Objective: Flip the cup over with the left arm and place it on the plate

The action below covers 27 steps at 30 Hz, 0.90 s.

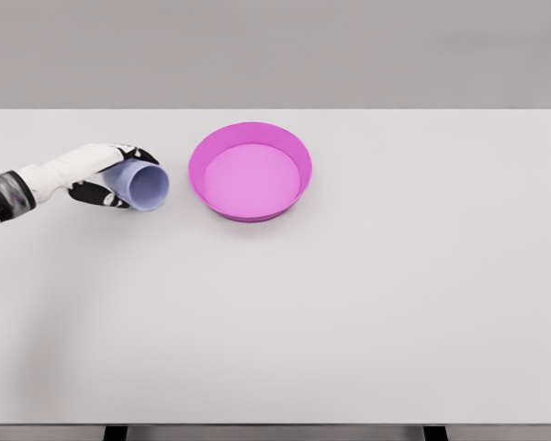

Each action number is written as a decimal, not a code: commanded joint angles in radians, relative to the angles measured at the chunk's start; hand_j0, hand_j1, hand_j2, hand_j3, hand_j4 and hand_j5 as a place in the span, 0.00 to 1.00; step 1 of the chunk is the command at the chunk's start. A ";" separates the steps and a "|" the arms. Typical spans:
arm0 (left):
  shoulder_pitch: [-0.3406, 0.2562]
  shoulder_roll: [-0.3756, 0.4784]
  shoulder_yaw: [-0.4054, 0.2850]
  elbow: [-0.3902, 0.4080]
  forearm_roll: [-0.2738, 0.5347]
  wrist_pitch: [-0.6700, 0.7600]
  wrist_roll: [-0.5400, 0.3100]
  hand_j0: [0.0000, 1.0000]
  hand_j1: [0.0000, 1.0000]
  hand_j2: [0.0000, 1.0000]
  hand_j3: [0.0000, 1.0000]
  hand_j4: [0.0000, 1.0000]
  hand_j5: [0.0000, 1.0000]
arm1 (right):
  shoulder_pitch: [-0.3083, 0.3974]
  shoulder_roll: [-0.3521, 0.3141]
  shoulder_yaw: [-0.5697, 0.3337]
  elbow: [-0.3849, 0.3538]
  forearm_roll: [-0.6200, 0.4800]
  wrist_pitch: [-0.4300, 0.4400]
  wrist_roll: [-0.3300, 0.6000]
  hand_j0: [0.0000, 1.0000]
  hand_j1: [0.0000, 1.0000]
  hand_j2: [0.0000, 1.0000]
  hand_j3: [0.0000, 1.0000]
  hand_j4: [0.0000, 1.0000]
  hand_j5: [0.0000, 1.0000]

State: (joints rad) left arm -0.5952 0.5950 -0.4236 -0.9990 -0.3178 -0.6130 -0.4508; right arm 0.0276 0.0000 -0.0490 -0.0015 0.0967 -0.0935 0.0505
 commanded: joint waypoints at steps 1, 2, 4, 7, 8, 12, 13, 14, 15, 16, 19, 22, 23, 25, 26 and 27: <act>-0.002 -0.004 -0.026 0.016 0.066 0.002 0.000 0.70 0.70 0.70 0.70 0.70 0.70 | 0.000 0.000 0.000 0.000 0.000 0.000 0.000 1.00 1.00 1.00 1.00 1.00 1.00; -0.011 -0.007 -0.044 0.026 0.089 0.002 0.000 0.70 0.70 0.70 0.70 0.70 0.70 | 0.000 0.000 0.000 0.000 0.000 0.000 0.000 1.00 1.00 1.00 1.00 1.00 1.00; -0.023 -0.009 -0.072 0.046 0.138 0.002 0.000 0.70 0.70 0.70 0.70 0.70 0.70 | 0.000 0.000 0.000 0.000 0.000 0.000 0.000 1.00 1.00 1.00 1.00 1.00 1.00; -0.043 -0.023 -0.101 0.069 0.186 0.002 0.000 0.70 0.70 0.70 0.70 0.70 0.70 | 0.000 0.000 0.000 0.000 0.000 0.000 0.000 1.00 1.00 1.00 1.00 1.00 1.00; -0.043 -0.024 -0.101 0.069 0.192 0.002 0.001 0.70 0.70 0.70 0.70 0.70 0.70 | 0.000 0.000 0.000 0.000 0.000 0.000 0.000 1.00 1.00 1.00 1.00 1.00 1.00; -0.045 -0.024 -0.099 0.069 0.204 0.002 0.001 0.68 0.68 0.68 0.68 0.68 0.68 | 0.000 0.000 0.000 0.000 0.000 0.000 0.000 1.00 1.00 1.00 1.00 1.00 1.00; -0.045 -0.024 -0.099 0.068 0.206 0.002 0.001 0.68 0.68 0.68 0.68 0.68 0.68 | 0.000 0.000 0.000 0.000 0.000 0.000 0.000 1.00 1.00 1.00 1.00 1.00 1.00; -0.048 -0.024 -0.099 0.069 0.215 0.002 0.001 0.68 0.68 0.68 0.68 0.68 0.68 | 0.000 0.000 0.000 0.000 0.000 0.000 0.000 1.00 1.00 1.00 1.00 1.00 1.00; -0.052 -0.024 -0.099 0.071 0.229 0.002 0.001 0.68 0.68 0.68 0.68 0.68 0.68 | 0.000 0.000 0.000 0.000 0.000 0.000 0.000 1.00 1.00 1.00 1.00 1.00 1.00; -0.055 -0.024 -0.101 0.077 0.236 0.002 0.000 0.68 0.68 0.68 0.68 0.68 0.68 | 0.000 0.000 0.000 0.000 0.000 0.000 0.000 1.00 1.00 1.00 1.00 1.00 1.00; -0.069 -0.026 -0.101 0.089 0.258 0.002 0.000 0.68 0.68 0.68 0.68 0.68 0.68 | 0.000 0.000 0.000 0.000 0.000 0.000 0.000 1.00 1.00 1.00 1.00 1.00 1.00; -0.075 -0.046 -0.101 0.089 0.261 0.002 0.000 0.69 0.69 0.69 0.69 0.69 0.69 | 0.000 0.000 0.000 0.000 0.000 0.000 0.000 1.00 1.00 1.00 1.00 1.00 1.00; -0.077 -0.055 -0.101 0.089 0.263 0.002 0.000 0.69 0.69 0.69 0.69 0.69 0.69 | 0.000 0.000 0.000 0.000 0.000 0.000 0.000 1.00 1.00 1.00 1.00 1.00 1.00; -0.084 -0.067 -0.101 0.092 0.263 0.002 0.001 0.68 0.68 0.68 0.68 0.68 0.68 | 0.000 0.000 0.000 0.000 0.000 0.000 0.000 1.00 1.00 1.00 1.00 1.00 1.00; -0.086 -0.069 -0.101 0.094 0.270 0.002 0.001 0.68 0.68 0.68 0.68 0.68 0.68 | 0.000 0.000 0.000 0.000 0.000 0.000 0.000 1.00 1.00 1.00 1.00 1.00 1.00; -0.086 -0.073 -0.101 0.094 0.287 0.002 0.001 0.68 0.68 0.68 0.68 0.68 0.68 | 0.000 0.000 0.000 0.000 0.000 0.000 0.000 1.00 1.00 1.00 1.00 1.00 1.00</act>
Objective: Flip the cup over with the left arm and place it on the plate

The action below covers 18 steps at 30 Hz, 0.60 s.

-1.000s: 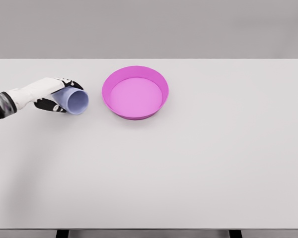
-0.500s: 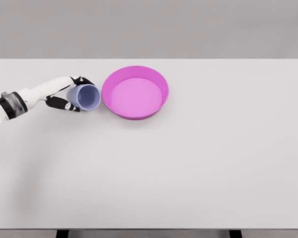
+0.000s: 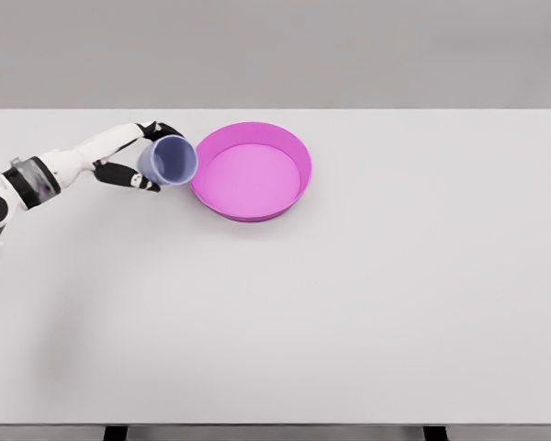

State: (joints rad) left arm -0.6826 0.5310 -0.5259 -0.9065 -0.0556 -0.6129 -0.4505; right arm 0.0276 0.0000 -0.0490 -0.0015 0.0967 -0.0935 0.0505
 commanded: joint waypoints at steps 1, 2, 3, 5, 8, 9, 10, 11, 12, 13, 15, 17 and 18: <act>0.000 -0.009 0.001 0.001 0.028 0.002 0.000 0.68 0.68 0.68 0.68 0.68 0.68 | 0.000 0.000 0.000 0.000 0.000 0.000 0.000 1.00 1.00 1.00 1.00 1.00 1.00; 0.000 -0.008 0.001 0.001 0.031 0.002 0.001 0.68 0.68 0.68 0.68 0.68 0.68 | 0.000 0.000 0.000 0.000 0.000 0.000 0.000 1.00 1.00 1.00 1.00 1.00 1.00; -0.002 -0.008 0.001 0.001 0.031 0.002 0.001 0.68 0.68 0.68 0.68 0.68 0.68 | 0.000 0.000 0.000 0.000 0.000 0.000 0.000 1.00 1.00 1.00 1.00 1.00 1.00; -0.008 -0.008 0.001 0.001 0.043 0.002 0.001 0.68 0.68 0.68 0.68 0.68 0.68 | 0.000 0.000 0.000 0.000 0.000 0.000 0.000 1.00 1.00 1.00 1.00 1.00 1.00; -0.014 -0.008 0.001 0.000 0.066 0.002 0.001 0.68 0.68 0.68 0.68 0.68 0.68 | 0.000 0.000 0.000 0.000 0.000 0.000 0.000 1.00 1.00 1.00 1.00 1.00 1.00; -0.014 -0.008 0.001 -0.002 0.071 0.002 0.001 0.68 0.68 0.68 0.68 0.68 0.68 | 0.000 0.000 0.000 0.000 0.000 0.000 0.000 1.00 1.00 1.00 1.00 1.00 1.00; -0.014 -0.008 0.000 -0.005 0.085 0.002 0.001 0.68 0.68 0.68 0.68 0.68 0.68 | 0.000 0.000 0.000 0.000 0.000 0.000 0.000 1.00 1.00 1.00 1.00 1.00 1.00; -0.014 -0.009 0.000 -0.006 0.085 0.002 0.001 0.68 0.68 0.68 0.68 0.68 0.68 | 0.000 0.000 0.000 0.000 0.000 0.000 0.000 1.00 1.00 1.00 1.00 1.00 1.00; -0.014 -0.009 -0.006 -0.006 0.086 0.002 0.001 0.68 0.68 0.68 0.68 0.68 0.68 | 0.000 0.000 0.000 0.000 0.000 0.000 0.000 1.00 1.00 1.00 1.00 1.00 1.00; -0.015 -0.014 -0.008 -0.006 0.091 0.002 0.001 0.68 0.68 0.68 0.68 0.68 0.68 | 0.000 0.000 0.000 0.000 0.000 0.000 0.000 1.00 1.00 1.00 1.00 1.00 1.00; -0.015 -0.026 -0.014 -0.006 0.095 0.002 0.001 0.68 0.68 0.68 0.68 0.68 0.68 | 0.000 0.000 0.000 0.000 0.000 0.000 0.000 1.00 1.00 1.00 1.00 1.00 1.00; -0.015 -0.042 -0.014 -0.006 0.102 0.002 0.001 0.68 0.68 0.68 0.68 0.68 0.68 | 0.000 0.000 0.000 0.000 0.000 0.000 0.000 1.00 1.00 1.00 1.00 1.00 1.00; -0.015 -0.045 -0.014 -0.008 0.108 0.002 0.001 0.68 0.68 0.68 0.68 0.68 0.68 | 0.000 0.000 0.000 0.000 0.000 0.000 0.000 1.00 1.00 1.00 1.00 1.00 1.00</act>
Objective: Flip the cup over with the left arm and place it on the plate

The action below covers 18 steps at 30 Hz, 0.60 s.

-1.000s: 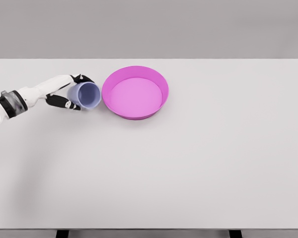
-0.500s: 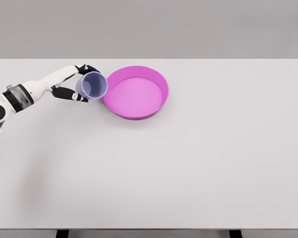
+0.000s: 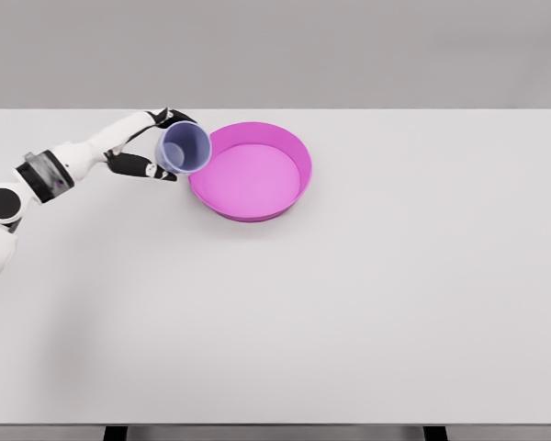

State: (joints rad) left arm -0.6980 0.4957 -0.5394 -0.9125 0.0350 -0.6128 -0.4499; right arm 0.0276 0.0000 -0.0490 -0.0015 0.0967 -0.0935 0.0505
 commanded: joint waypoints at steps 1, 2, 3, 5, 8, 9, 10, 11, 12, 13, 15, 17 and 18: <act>0.000 -0.011 -0.001 -0.003 0.023 0.002 0.000 0.68 0.68 0.68 0.68 0.68 0.68 | 0.000 0.000 0.000 0.000 0.000 0.000 0.000 1.00 1.00 1.00 1.00 1.00 1.00; 0.000 -0.012 -0.001 -0.005 0.036 0.002 0.000 0.68 0.68 0.68 0.68 0.68 0.68 | 0.000 0.000 0.000 0.000 0.000 0.000 0.000 1.00 1.00 1.00 1.00 1.00 1.00; 0.000 -0.012 -0.001 -0.005 0.037 0.002 0.000 0.68 0.68 0.68 0.68 0.68 0.68 | 0.000 0.000 0.000 0.000 0.000 0.000 0.000 1.00 1.00 1.00 1.00 1.00 1.00; 0.000 -0.017 -0.001 -0.006 0.046 0.002 0.000 0.68 0.68 0.68 0.68 0.68 0.68 | 0.000 0.000 0.000 0.000 0.000 0.000 0.000 1.00 1.00 1.00 1.00 1.00 1.00; 0.000 -0.028 -0.002 -0.026 0.065 0.002 0.002 0.68 0.68 0.68 0.68 0.68 0.68 | 0.000 0.000 0.000 0.000 0.000 0.000 0.000 1.00 1.00 1.00 1.00 1.00 1.00; 0.000 -0.040 -0.002 -0.032 0.068 0.002 0.002 0.68 0.68 0.68 0.68 0.68 0.68 | 0.000 0.000 0.000 0.000 0.000 0.000 0.000 1.00 1.00 1.00 1.00 1.00 1.00; 0.000 -0.045 -0.002 -0.037 0.068 0.002 0.002 0.68 0.68 0.68 0.68 0.68 0.68 | 0.000 0.000 0.000 0.000 0.000 0.000 0.000 1.00 1.00 1.00 1.00 1.00 1.00; 0.000 -0.051 -0.002 -0.037 0.068 0.002 0.002 0.68 0.68 0.68 0.68 0.68 0.68 | 0.000 0.000 0.000 0.000 0.000 0.000 0.000 1.00 1.00 1.00 1.00 1.00 1.00; 0.000 -0.061 -0.002 -0.037 0.068 0.002 0.002 0.68 0.68 0.68 0.68 0.68 0.68 | 0.000 0.000 0.000 0.000 0.000 0.000 0.000 1.00 1.00 1.00 1.00 1.00 1.00; 0.000 -0.069 -0.002 -0.037 0.068 0.002 0.000 0.68 0.68 0.68 0.68 0.68 0.68 | 0.000 0.000 0.000 0.000 0.000 0.000 0.000 1.00 1.00 1.00 1.00 1.00 1.00; 0.002 -0.088 -0.002 -0.037 0.068 0.002 0.002 0.68 0.68 0.68 0.68 0.68 0.68 | 0.000 0.000 0.000 0.000 0.000 0.000 0.000 1.00 1.00 1.00 1.00 1.00 1.00; 0.003 -0.101 -0.008 -0.035 0.068 0.002 0.000 0.68 0.68 0.68 0.68 0.68 0.68 | 0.000 0.000 0.000 0.000 0.000 0.000 0.000 1.00 1.00 1.00 1.00 1.00 1.00; 0.005 -0.103 -0.010 -0.034 0.068 0.002 0.000 0.68 0.68 0.68 0.68 0.68 0.68 | 0.000 0.000 0.000 0.000 0.000 0.000 0.000 1.00 1.00 1.00 1.00 1.00 1.00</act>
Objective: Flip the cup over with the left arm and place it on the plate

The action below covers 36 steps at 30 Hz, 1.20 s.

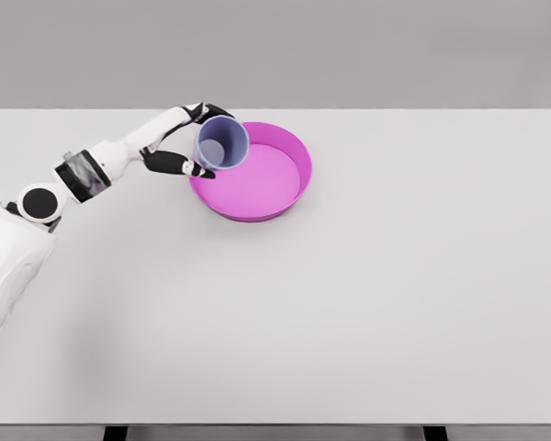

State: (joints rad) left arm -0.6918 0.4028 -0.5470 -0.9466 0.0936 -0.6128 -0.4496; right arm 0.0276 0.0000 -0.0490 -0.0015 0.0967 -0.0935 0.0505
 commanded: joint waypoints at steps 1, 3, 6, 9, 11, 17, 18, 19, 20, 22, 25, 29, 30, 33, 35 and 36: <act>0.002 -0.025 -0.002 0.000 0.009 0.002 0.000 0.68 0.68 0.68 0.68 0.68 0.68 | 0.000 0.000 0.000 0.000 0.000 0.000 0.000 1.00 1.00 1.00 1.00 1.00 1.00; 0.006 -0.047 -0.010 0.002 0.009 0.002 0.000 0.68 0.68 0.68 0.68 0.68 0.68 | 0.000 0.000 0.000 0.000 0.000 0.000 0.000 1.00 1.00 1.00 1.00 1.00 1.00; 0.003 -0.052 -0.044 0.006 0.011 0.002 0.000 0.68 0.68 0.68 0.68 0.68 0.68 | 0.000 0.000 0.000 0.000 0.000 0.000 0.000 1.00 1.00 1.00 1.00 1.00 1.00; 0.006 -0.073 -0.048 0.014 0.011 0.002 0.000 0.68 0.68 0.68 0.68 0.68 0.68 | 0.000 0.000 0.000 0.000 0.000 0.000 0.000 1.00 1.00 1.00 1.00 1.00 1.00; 0.008 -0.082 -0.048 0.017 0.011 0.002 0.000 0.68 0.68 0.68 0.68 0.68 0.68 | 0.000 0.000 0.000 0.000 0.000 0.000 0.000 1.00 1.00 1.00 1.00 1.00 1.00; 0.009 -0.113 -0.051 0.051 0.012 0.002 0.000 0.68 0.68 0.68 0.68 0.68 0.68 | 0.000 0.000 0.000 0.000 0.000 0.000 0.000 1.00 1.00 1.00 1.00 1.00 1.00; 0.009 -0.118 -0.051 0.057 0.012 0.002 0.000 0.68 0.68 0.68 0.68 0.68 0.68 | 0.000 0.000 0.000 0.000 0.000 0.000 0.000 1.00 1.00 1.00 1.00 1.00 1.00; 0.009 -0.124 -0.051 0.066 0.012 0.002 0.000 0.68 0.68 0.68 0.68 0.68 0.68 | 0.000 0.000 0.000 0.000 0.000 0.000 0.000 1.00 1.00 1.00 1.00 1.00 1.00; 0.008 -0.128 -0.051 0.074 0.012 0.002 0.000 0.68 0.68 0.68 0.68 0.68 0.68 | 0.000 0.000 0.000 0.000 0.000 0.000 0.000 1.00 1.00 1.00 1.00 1.00 1.00; 0.006 -0.131 -0.051 0.081 0.012 0.002 0.000 0.68 0.68 0.68 0.68 0.68 0.68 | 0.000 0.000 0.000 0.000 0.000 0.000 0.000 1.00 1.00 1.00 1.00 1.00 1.00; -0.003 -0.131 -0.051 0.092 0.014 0.002 0.000 0.68 0.68 0.68 0.68 0.68 0.68 | 0.000 0.000 0.000 0.000 0.000 0.000 0.000 1.00 1.00 1.00 1.00 1.00 1.00; -0.005 -0.144 -0.051 0.114 0.014 0.002 0.000 0.68 0.68 0.68 0.68 0.68 0.68 | 0.000 0.000 0.000 0.000 0.000 0.000 0.000 1.00 1.00 1.00 1.00 1.00 1.00; -0.005 -0.147 -0.051 0.123 0.014 0.002 0.000 0.68 0.68 0.68 0.68 0.68 0.68 | 0.000 0.000 0.000 0.000 0.000 0.000 0.000 1.00 1.00 1.00 1.00 1.00 1.00; -0.006 -0.170 -0.053 0.163 0.012 0.002 -0.001 0.68 0.68 0.68 0.68 0.68 0.68 | 0.000 0.000 0.000 0.000 0.000 0.000 0.000 1.00 1.00 1.00 1.00 1.00 1.00; -0.006 -0.177 -0.054 0.178 0.012 0.002 -0.001 0.69 0.69 0.69 0.69 0.69 0.69 | 0.000 0.000 0.000 0.000 0.000 0.000 0.000 1.00 1.00 1.00 1.00 1.00 1.00; -0.009 -0.183 -0.056 0.180 0.012 0.002 -0.001 0.69 0.69 0.69 0.69 0.69 0.69 | 0.000 0.000 0.000 0.000 0.000 0.000 0.000 1.00 1.00 1.00 1.00 1.00 1.00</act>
State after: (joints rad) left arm -0.7056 0.2300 -0.6028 -0.7796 0.0978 -0.6124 -0.4511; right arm 0.0276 0.0000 -0.0490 -0.0015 0.0967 -0.0935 0.0505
